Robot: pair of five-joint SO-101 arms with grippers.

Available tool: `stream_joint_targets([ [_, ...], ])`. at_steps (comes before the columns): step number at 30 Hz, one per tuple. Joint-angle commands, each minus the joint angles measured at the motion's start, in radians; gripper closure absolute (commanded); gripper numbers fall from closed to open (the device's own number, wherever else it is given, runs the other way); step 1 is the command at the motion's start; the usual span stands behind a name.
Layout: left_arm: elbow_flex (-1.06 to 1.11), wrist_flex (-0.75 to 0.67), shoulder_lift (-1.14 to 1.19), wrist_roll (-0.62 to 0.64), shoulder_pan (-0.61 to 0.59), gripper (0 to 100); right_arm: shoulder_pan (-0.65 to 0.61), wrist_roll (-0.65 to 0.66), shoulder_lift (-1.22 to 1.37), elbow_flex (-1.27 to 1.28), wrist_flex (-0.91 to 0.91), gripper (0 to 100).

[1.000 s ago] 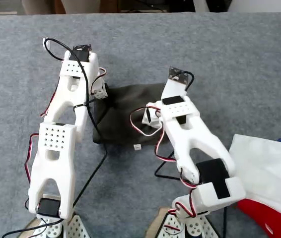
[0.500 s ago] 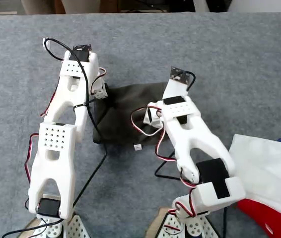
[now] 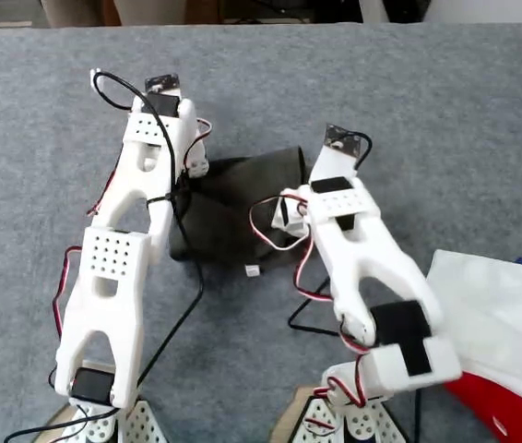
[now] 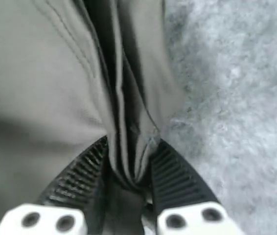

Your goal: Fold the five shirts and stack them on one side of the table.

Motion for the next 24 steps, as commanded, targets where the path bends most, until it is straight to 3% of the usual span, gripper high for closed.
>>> stream_joint_targets([
  [1,-0.130,0.020,-0.018,0.018,0.009,98,0.024,-0.003,-0.131,-0.004,0.032,99.5],
  [5,-0.316,0.135,-0.016,0.014,0.051,98,0.024,-0.002,-0.248,-0.004,0.087,99.5],
  [10,-0.388,0.138,-0.064,0.014,0.078,98,0.073,0.035,-0.407,-0.002,0.175,99.5],
  [16,-0.368,0.137,-0.223,0.012,0.167,98,0.259,0.101,-0.604,-0.015,0.282,99.5],
  [24,-0.368,0.137,-0.435,0.012,0.466,98,0.556,0.241,-0.952,-0.019,0.526,99.5],
])
